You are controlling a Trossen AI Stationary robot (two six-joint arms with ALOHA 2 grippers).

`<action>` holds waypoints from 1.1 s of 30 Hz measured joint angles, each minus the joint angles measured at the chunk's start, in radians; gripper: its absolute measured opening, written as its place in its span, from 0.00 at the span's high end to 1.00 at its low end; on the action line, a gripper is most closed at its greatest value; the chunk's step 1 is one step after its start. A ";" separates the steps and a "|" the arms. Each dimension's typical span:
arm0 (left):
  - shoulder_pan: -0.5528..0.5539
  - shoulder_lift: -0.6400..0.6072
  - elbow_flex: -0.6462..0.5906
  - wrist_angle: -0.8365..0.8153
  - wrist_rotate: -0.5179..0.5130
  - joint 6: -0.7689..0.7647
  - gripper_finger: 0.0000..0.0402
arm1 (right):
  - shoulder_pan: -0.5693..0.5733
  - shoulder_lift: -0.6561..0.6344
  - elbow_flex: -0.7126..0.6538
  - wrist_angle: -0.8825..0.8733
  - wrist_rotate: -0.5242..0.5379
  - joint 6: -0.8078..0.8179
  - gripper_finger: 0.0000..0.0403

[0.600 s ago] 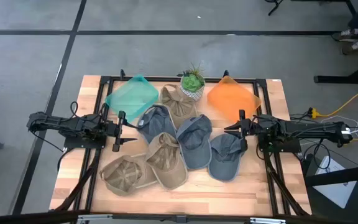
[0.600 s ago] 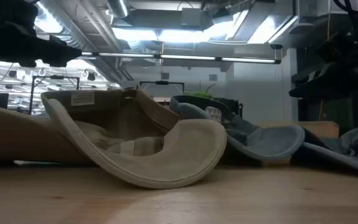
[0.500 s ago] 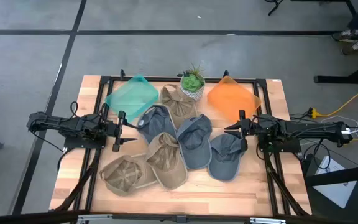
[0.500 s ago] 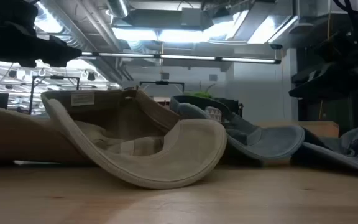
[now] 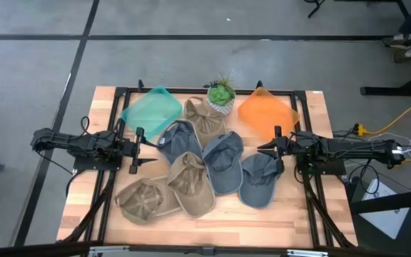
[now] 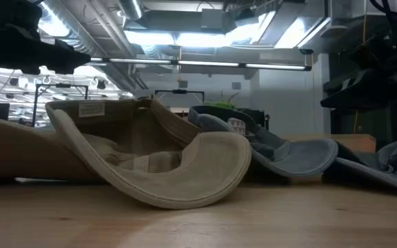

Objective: Pick & Place hat

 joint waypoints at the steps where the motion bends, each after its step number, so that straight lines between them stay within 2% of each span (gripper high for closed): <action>1: 0.000 0.000 0.000 0.000 0.000 0.000 0.44 | 0.000 0.000 0.000 0.000 0.000 0.000 0.87; 30: 0.000 0.000 0.000 0.000 0.000 0.000 0.44 | 0.000 0.000 0.002 -0.002 0.000 0.000 0.87; 33: 0.000 0.000 0.000 0.000 0.000 0.000 0.44 | 0.000 0.002 0.059 -0.039 0.000 0.000 0.87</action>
